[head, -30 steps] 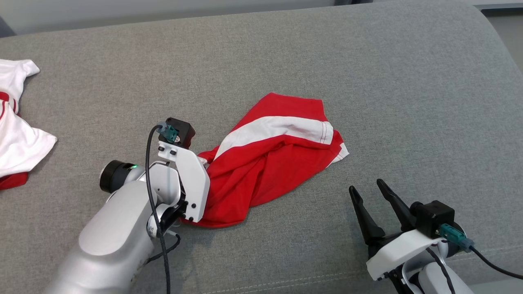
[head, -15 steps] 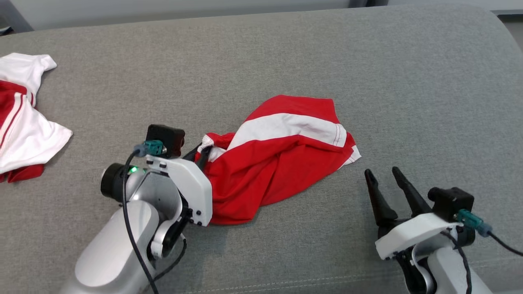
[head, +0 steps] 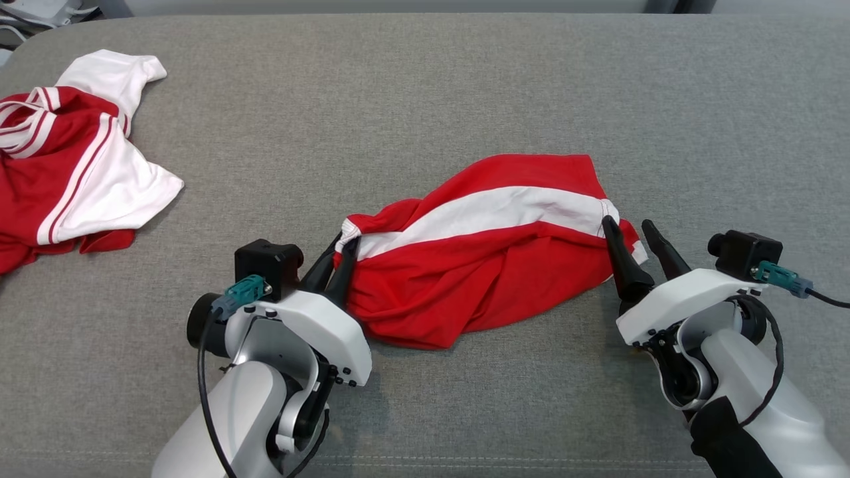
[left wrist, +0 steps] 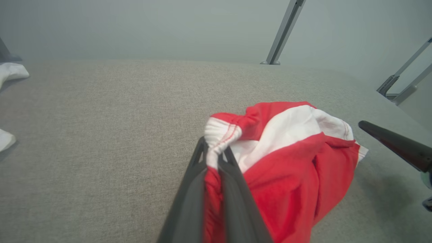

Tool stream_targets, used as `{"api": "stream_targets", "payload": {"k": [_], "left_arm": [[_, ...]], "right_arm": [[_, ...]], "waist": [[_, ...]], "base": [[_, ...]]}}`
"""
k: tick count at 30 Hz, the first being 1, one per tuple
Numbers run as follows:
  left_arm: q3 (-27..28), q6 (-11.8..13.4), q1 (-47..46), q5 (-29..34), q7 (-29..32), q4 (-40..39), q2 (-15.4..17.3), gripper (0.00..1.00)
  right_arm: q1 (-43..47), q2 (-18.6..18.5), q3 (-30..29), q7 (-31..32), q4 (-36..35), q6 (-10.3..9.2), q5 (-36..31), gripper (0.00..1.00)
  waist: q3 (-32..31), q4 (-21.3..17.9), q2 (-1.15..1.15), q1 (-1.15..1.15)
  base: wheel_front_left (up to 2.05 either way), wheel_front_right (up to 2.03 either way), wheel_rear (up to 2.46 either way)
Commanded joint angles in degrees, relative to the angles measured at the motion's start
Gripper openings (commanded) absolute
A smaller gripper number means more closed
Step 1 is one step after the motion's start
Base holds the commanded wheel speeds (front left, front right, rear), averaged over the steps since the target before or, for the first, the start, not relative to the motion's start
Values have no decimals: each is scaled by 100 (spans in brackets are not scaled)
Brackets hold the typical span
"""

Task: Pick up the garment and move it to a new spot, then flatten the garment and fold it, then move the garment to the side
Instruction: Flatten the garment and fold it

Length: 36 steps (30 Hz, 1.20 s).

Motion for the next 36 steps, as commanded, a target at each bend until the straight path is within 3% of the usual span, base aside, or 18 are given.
{"api": "stream_targets", "payload": {"k": [1, 8, 10, 11, 12, 13, 23, 27, 31, 36], "left_arm": [[182, 9, -66, 63, -53, -109, 89, 0], [88, -37, -70, -20, -74, 2, -75, 0], [61, -43, -85, -19, -66, 12, -92, 0], [50, -47, -94, -21, -60, 9, -98, 0], [43, -49, -106, -22, -58, 2, -103, 0], [32, -46, -122, -16, -43, 0, -101, 0], [181, 15, -159, -9, -320, -119, -48, 0], [491, -6, -195, -108, -759, -301, -13, 0], [854, -209, -286, -358, -1125, -527, 64, 0], [1129, -468, -330, -805, -1068, -804, 148, 0]], "right_arm": [[-82, -6, 159, -21, -19, 8, 86, 100], [-429, -135, 718, -34, 465, 8, 510, 100], [-524, -159, 836, -46, 574, 8, 584, 74], [-569, -165, 902, -50, 623, 8, 622, 45], [-611, -175, 954, -54, 667, 8, 667, 31], [-653, -190, 1002, -58, 710, 8, 705, 0], [-876, -486, 1053, -89, 451, 8, 585, 0], [-713, -639, 612, -90, -196, 8, 449, 0], [-535, -790, 176, -91, -978, 8, 428, 0], [-259, -1050, -274, -91, -1885, 8, 505, 0]], "waist": [[6, 43, 0, 0], [13, 209, 0, 0], [40, 245, 0, 0], [52, 258, 0, 0], [71, 272, 0, 0], [87, 285, 0, 0], [72, 278, 0, 0], [-88, 177, 0, 0], [-317, 35, 0, 0], [-676, -143, 0, 0]], "base": [[0, 0, 0], [0, 0, 0], [0, 0, 0], [0, 0, 0], [0, 0, 0], [0, 0, 0], [0, 0, 0], [0, 0, 0], [0, 0, 0], [0, 0, 0]]}}
